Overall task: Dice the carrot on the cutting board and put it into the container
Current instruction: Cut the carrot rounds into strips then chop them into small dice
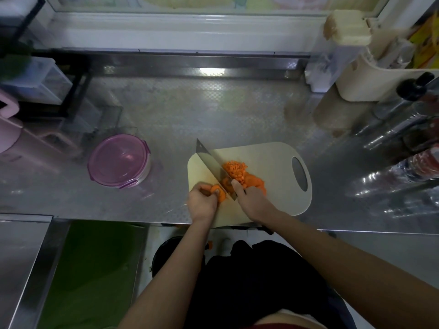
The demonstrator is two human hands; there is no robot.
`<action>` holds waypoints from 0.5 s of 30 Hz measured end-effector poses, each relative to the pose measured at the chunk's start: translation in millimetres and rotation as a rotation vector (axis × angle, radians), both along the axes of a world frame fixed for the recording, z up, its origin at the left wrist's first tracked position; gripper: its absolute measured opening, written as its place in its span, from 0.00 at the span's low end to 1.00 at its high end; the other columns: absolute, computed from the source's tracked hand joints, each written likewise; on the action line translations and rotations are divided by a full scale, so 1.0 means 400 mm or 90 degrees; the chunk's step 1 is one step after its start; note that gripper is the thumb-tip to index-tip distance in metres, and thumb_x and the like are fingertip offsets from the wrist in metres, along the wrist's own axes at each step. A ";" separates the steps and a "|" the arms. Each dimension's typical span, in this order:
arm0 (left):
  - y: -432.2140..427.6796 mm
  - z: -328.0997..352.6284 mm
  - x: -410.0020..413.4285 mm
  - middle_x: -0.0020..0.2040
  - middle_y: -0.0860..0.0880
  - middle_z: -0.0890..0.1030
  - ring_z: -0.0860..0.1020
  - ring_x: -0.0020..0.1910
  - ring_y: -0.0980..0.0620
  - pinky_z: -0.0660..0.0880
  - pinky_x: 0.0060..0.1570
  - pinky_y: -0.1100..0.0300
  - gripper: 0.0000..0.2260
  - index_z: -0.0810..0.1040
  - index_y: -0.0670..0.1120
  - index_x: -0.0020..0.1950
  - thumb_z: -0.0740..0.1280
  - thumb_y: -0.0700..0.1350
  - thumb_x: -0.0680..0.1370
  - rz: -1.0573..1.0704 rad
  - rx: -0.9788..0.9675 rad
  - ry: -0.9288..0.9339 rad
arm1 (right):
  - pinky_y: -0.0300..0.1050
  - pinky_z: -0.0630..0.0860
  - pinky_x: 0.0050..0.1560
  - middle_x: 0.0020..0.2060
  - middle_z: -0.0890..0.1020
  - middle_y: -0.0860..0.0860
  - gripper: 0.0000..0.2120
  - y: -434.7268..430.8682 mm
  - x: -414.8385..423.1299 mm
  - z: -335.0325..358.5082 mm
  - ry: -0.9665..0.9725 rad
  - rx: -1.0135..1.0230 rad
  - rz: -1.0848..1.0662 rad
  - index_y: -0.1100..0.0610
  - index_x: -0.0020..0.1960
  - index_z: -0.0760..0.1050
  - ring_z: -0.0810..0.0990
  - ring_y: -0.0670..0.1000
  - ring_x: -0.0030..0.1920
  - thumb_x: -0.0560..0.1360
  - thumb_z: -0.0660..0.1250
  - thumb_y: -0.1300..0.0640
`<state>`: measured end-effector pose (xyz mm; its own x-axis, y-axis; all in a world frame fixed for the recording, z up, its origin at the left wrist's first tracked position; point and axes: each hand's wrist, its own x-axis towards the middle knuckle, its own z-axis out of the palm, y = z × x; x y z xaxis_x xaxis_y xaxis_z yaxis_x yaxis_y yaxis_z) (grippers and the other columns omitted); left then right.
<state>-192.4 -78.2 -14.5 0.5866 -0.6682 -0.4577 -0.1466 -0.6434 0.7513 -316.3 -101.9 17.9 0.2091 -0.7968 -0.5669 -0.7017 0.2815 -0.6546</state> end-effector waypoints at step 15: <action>0.000 -0.001 -0.003 0.39 0.47 0.81 0.81 0.42 0.43 0.79 0.47 0.48 0.09 0.73 0.49 0.34 0.71 0.41 0.72 0.012 0.015 0.029 | 0.40 0.64 0.34 0.31 0.68 0.49 0.22 0.035 -0.051 0.031 -0.003 0.058 0.039 0.51 0.33 0.65 0.66 0.46 0.31 0.79 0.49 0.39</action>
